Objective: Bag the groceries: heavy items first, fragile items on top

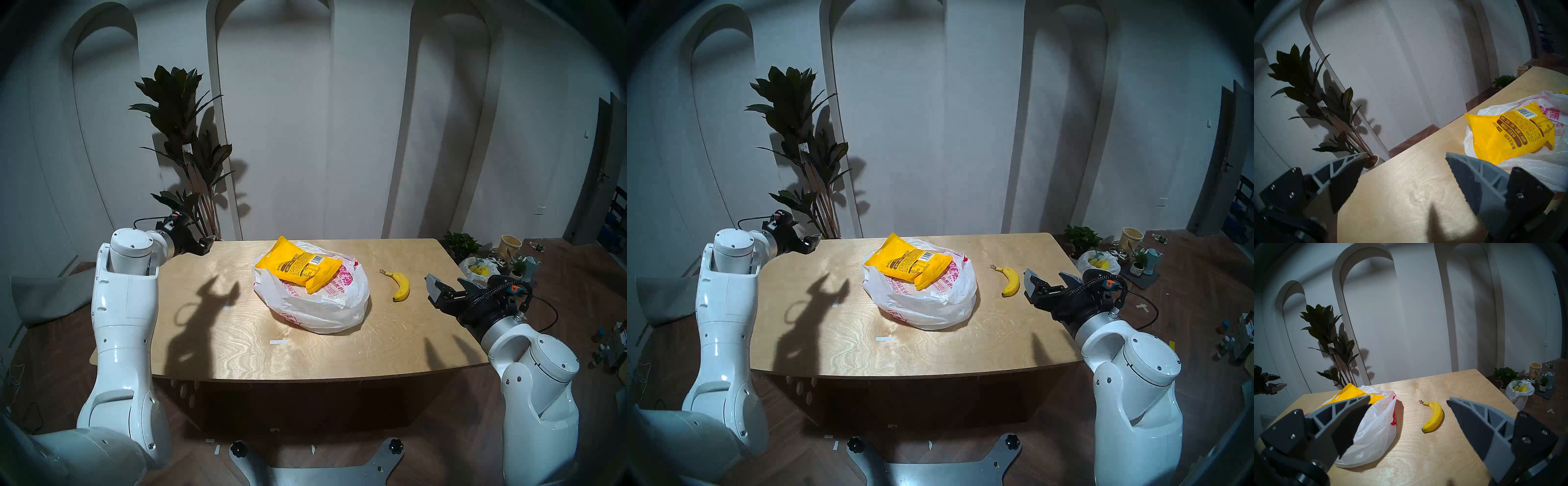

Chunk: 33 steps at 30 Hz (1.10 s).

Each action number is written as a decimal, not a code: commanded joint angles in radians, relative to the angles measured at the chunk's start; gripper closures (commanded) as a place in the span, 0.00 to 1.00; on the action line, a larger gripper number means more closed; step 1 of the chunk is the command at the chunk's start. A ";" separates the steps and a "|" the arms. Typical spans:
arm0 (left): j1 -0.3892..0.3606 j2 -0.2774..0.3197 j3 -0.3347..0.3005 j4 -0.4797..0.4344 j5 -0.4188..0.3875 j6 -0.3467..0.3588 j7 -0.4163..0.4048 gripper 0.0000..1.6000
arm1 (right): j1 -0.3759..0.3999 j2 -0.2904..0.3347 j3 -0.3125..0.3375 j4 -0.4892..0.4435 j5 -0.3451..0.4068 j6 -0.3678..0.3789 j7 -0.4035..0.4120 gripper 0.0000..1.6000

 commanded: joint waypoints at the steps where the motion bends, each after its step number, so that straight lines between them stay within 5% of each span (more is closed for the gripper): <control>1: 0.086 -0.057 -0.053 -0.124 -0.050 -0.031 0.023 0.00 | 0.004 0.001 -0.001 -0.021 0.000 -0.003 0.001 0.00; 11: 0.180 -0.130 -0.105 -0.246 -0.096 -0.087 0.072 0.00 | 0.017 0.001 -0.007 -0.009 0.007 0.005 0.002 0.00; 16: 0.224 -0.163 -0.118 -0.310 -0.104 -0.103 0.097 0.00 | 0.101 0.001 -0.002 0.015 0.006 0.006 -0.027 0.00; 25: 0.296 -0.210 -0.129 -0.417 -0.104 -0.095 0.126 0.00 | 0.192 0.064 0.004 0.019 0.012 -0.025 -0.087 0.00; 33: 0.330 -0.228 -0.126 -0.455 -0.094 -0.084 0.140 0.00 | 0.288 0.175 -0.028 0.144 -0.008 -0.033 -0.124 0.00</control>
